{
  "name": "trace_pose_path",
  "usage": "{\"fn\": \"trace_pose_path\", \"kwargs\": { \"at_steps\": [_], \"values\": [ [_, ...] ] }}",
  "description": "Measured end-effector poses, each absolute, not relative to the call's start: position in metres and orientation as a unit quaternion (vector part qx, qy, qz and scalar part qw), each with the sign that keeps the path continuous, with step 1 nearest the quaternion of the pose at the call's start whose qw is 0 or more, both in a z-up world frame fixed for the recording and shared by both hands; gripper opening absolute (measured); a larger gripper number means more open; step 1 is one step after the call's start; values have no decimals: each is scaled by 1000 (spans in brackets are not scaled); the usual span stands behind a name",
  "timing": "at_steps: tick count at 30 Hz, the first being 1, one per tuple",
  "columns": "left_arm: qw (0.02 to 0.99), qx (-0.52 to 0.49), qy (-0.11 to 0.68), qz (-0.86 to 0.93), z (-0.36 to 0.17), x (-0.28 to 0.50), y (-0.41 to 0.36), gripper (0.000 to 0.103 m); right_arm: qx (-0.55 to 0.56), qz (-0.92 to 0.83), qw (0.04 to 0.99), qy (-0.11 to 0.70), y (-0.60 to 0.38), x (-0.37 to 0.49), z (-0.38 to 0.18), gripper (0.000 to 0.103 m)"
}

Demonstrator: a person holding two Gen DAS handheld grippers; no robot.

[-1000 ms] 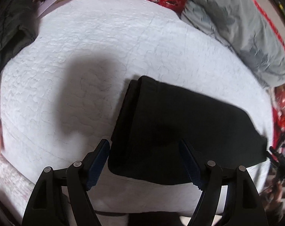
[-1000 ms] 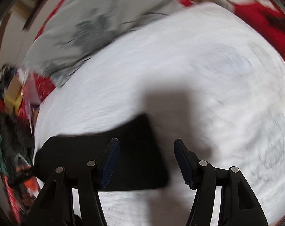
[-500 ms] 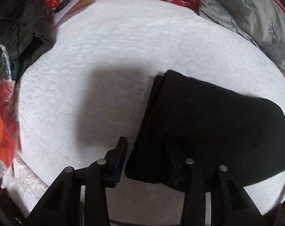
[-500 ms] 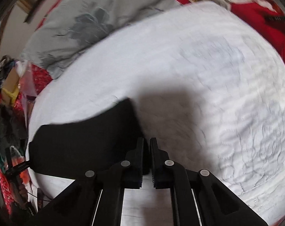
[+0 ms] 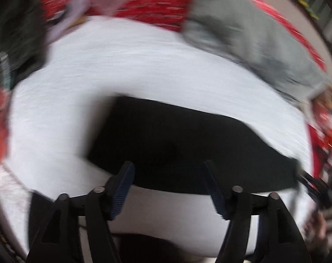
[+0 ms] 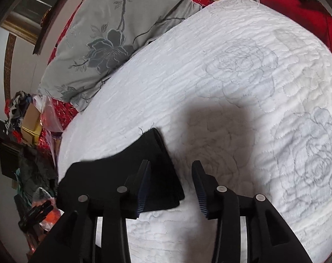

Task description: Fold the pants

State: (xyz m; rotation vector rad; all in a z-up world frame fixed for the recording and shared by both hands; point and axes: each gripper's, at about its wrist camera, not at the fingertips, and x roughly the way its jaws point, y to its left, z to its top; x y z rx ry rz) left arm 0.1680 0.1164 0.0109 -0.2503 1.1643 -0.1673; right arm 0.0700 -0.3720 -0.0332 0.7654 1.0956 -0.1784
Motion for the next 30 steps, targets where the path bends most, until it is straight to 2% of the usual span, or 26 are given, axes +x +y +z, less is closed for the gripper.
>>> {"fn": "trace_pose_path", "kwargs": {
  "at_steps": [2,6,10,15,19,24,30],
  "values": [
    [811,-140,554,-126,14,162,63,80,367,-76,776,508,-375,75,-36,46],
    [748,-199,601,-200,-8,161,-39,81,365,-66,771,518,-382,86,-39,49],
    [680,-245,655,-221,-48,156,-130,79,361,-51,768,527,-393,91,-38,56],
    [615,-340,686,-189,-102,161,-161,79,380,-20,759,528,-406,96,-41,61],
    [602,-371,689,-159,-129,166,-167,74,408,3,741,533,-413,103,-54,62],
    [618,-376,675,-143,-132,164,-183,75,448,24,716,534,-418,114,-70,62],
    [640,-355,665,-148,-125,150,-202,75,456,62,697,550,-411,142,-80,68]
  ]
}}
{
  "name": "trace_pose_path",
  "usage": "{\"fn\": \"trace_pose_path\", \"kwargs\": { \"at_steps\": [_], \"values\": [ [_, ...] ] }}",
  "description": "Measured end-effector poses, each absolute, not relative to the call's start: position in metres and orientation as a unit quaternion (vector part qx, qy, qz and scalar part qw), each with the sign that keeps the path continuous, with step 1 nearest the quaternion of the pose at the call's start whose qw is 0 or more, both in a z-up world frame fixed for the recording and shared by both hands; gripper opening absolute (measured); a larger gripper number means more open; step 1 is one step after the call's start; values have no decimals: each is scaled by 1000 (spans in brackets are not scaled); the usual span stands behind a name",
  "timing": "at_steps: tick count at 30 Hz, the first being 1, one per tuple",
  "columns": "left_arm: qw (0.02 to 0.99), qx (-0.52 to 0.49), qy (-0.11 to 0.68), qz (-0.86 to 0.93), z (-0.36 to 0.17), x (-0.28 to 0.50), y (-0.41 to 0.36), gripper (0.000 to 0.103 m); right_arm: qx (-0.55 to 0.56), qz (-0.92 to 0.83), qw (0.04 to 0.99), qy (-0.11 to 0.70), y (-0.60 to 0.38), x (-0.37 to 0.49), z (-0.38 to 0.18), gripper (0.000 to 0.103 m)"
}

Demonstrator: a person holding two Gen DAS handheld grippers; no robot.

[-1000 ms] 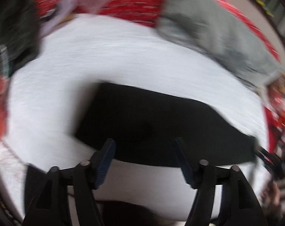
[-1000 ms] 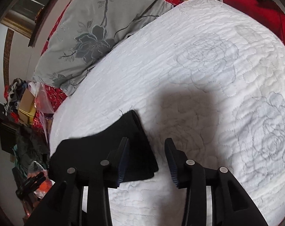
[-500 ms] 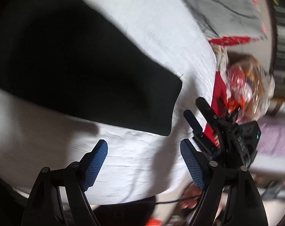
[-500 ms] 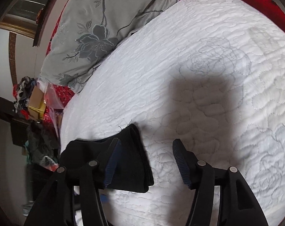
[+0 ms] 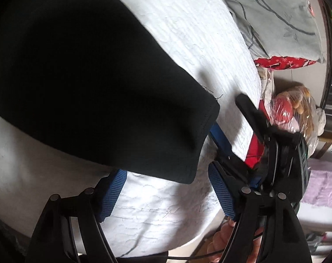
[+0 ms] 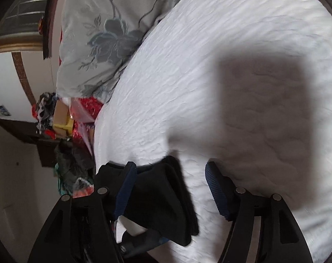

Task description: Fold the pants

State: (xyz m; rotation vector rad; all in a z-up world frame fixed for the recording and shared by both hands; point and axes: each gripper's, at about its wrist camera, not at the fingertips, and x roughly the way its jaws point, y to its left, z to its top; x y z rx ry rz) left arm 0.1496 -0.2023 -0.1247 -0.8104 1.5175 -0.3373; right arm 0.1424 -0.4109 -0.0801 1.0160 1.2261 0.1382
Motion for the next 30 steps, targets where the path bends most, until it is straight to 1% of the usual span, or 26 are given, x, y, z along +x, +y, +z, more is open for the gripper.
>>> {"fn": "trace_pose_path", "kwargs": {
  "at_steps": [6,9,11,12,13,14,15,16,18,21,30],
  "values": [
    [648,-351,658,-153,-115,146,-210,75,446,130,662,588,-391,172,-93,67],
    [650,-349,656,-158,-116,152,-213,75,410,148,662,609,-385,180,-93,57],
    [651,-351,654,-161,-117,154,-214,74,394,146,665,618,-386,179,-94,38],
    [651,-350,654,-161,-116,154,-214,72,394,141,664,619,-389,178,-96,32],
    [651,-349,654,-163,-116,153,-213,62,397,135,664,619,-393,177,-97,24],
    [651,-346,654,-168,-116,152,-212,52,403,133,664,616,-395,175,-100,22],
    [647,-340,660,-174,-118,153,-213,31,405,133,665,613,-396,175,-101,22],
    [634,-341,670,-181,-124,154,-215,22,404,133,669,610,-397,173,-101,22],
    [618,-359,676,-179,-133,156,-212,17,394,130,678,606,-394,172,-98,21],
    [610,-360,679,-190,-132,157,-208,15,387,123,686,604,-391,171,-94,20],
    [608,-371,667,-218,-112,152,-180,13,374,94,717,581,-379,157,-70,17]
  ]
}}
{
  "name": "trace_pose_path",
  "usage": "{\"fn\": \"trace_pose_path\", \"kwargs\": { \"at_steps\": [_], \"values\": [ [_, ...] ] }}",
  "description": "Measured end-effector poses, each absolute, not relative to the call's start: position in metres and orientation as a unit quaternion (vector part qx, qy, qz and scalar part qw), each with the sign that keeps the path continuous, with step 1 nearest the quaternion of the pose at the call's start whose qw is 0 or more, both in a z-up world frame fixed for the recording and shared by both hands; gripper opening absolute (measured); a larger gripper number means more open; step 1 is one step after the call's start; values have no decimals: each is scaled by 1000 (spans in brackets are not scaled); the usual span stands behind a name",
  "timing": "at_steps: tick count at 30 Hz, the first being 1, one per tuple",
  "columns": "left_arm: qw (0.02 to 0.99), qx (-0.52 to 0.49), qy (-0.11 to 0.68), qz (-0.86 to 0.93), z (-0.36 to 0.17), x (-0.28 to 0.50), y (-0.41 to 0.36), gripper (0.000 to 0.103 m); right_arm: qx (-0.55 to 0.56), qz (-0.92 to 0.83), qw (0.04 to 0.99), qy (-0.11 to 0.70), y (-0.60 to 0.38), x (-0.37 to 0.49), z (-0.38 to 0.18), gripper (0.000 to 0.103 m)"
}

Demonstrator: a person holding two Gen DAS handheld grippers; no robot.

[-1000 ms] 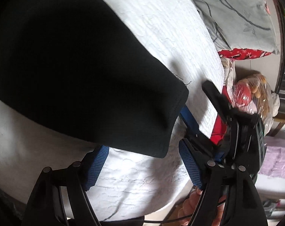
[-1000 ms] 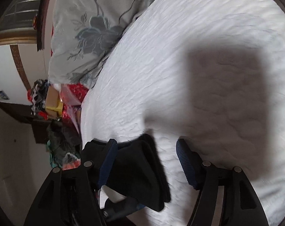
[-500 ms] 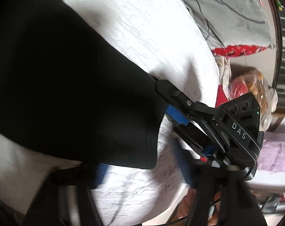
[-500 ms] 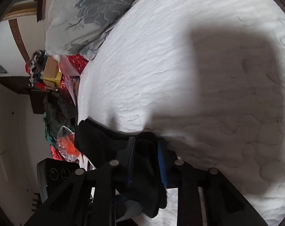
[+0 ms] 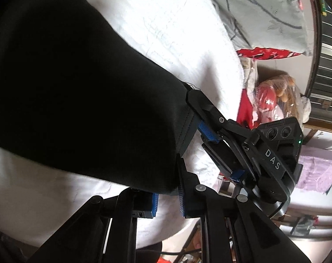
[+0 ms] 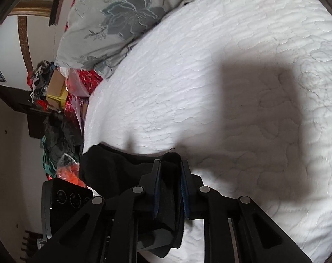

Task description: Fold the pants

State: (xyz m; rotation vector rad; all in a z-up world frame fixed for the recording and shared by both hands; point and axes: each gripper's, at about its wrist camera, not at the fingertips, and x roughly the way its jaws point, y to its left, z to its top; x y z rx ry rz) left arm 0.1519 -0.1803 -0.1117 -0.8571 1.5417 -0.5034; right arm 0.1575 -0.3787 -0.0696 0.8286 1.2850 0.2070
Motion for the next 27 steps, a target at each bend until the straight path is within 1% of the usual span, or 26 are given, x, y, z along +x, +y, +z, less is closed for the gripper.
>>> {"fn": "trace_pose_path", "kwargs": {
  "at_steps": [8,16,22,27],
  "values": [
    [615,-397,643,-224,-93,153,-127,13,367,98,734,563,-344,163,-40,16],
    [624,-452,605,-200,-79,150,-32,13,350,130,736,564,-268,197,-22,16],
    [627,-486,587,-163,-82,145,43,13,346,160,722,578,-193,226,-33,16],
    [627,-506,576,-134,-89,141,96,13,356,172,701,593,-144,239,-56,16]
  ]
}}
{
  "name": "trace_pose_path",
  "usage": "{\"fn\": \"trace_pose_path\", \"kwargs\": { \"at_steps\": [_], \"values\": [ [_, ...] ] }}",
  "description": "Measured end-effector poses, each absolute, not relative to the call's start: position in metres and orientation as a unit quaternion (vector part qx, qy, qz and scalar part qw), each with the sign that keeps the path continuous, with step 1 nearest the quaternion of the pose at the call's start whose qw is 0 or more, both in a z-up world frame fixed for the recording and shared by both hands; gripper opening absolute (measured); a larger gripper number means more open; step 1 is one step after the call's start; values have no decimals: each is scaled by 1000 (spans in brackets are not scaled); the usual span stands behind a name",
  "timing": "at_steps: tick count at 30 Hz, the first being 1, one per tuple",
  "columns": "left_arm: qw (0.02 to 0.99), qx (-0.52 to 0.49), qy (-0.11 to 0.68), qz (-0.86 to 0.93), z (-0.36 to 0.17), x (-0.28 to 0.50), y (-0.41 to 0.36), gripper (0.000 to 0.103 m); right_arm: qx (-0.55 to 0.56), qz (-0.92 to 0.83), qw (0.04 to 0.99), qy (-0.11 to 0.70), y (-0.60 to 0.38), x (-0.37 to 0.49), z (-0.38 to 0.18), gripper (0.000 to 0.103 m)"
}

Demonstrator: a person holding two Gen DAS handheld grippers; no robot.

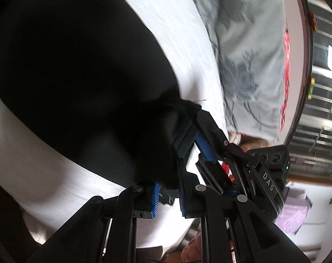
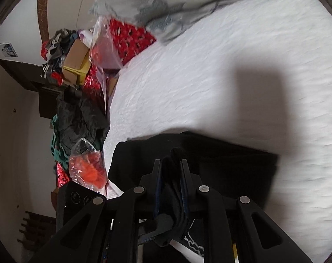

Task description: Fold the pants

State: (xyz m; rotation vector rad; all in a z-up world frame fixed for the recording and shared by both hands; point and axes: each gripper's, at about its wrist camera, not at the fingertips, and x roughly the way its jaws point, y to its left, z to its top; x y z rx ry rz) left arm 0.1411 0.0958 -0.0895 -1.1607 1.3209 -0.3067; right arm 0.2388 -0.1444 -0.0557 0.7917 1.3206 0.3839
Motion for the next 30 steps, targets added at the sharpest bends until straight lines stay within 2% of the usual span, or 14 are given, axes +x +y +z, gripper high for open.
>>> {"fn": "trace_pose_path", "kwargs": {
  "at_steps": [6,10,12,14,16,18,20,22,30],
  "values": [
    [635,-506,576,-99,-91,131,155,14,375,184,682,601,-104,248,-78,19],
    [631,-501,584,-97,-91,125,160,17,359,169,690,605,-93,248,-83,17],
    [630,-499,587,-101,-89,130,154,19,361,167,692,602,-97,245,-76,22],
    [635,-492,587,-105,-82,127,157,27,366,171,700,589,-104,238,-62,37],
    [655,-477,579,-90,-71,125,163,58,372,180,710,571,-108,230,-46,45],
    [680,-466,560,-82,-58,120,171,73,388,193,717,546,-119,213,-27,49],
    [699,-450,548,-86,-46,115,177,74,415,197,716,525,-132,188,-16,56],
    [706,-434,551,-97,-41,112,178,75,443,194,708,515,-139,168,-17,59],
    [711,-387,581,-89,-46,123,144,77,575,129,610,529,-151,110,-90,59]
  ]
}}
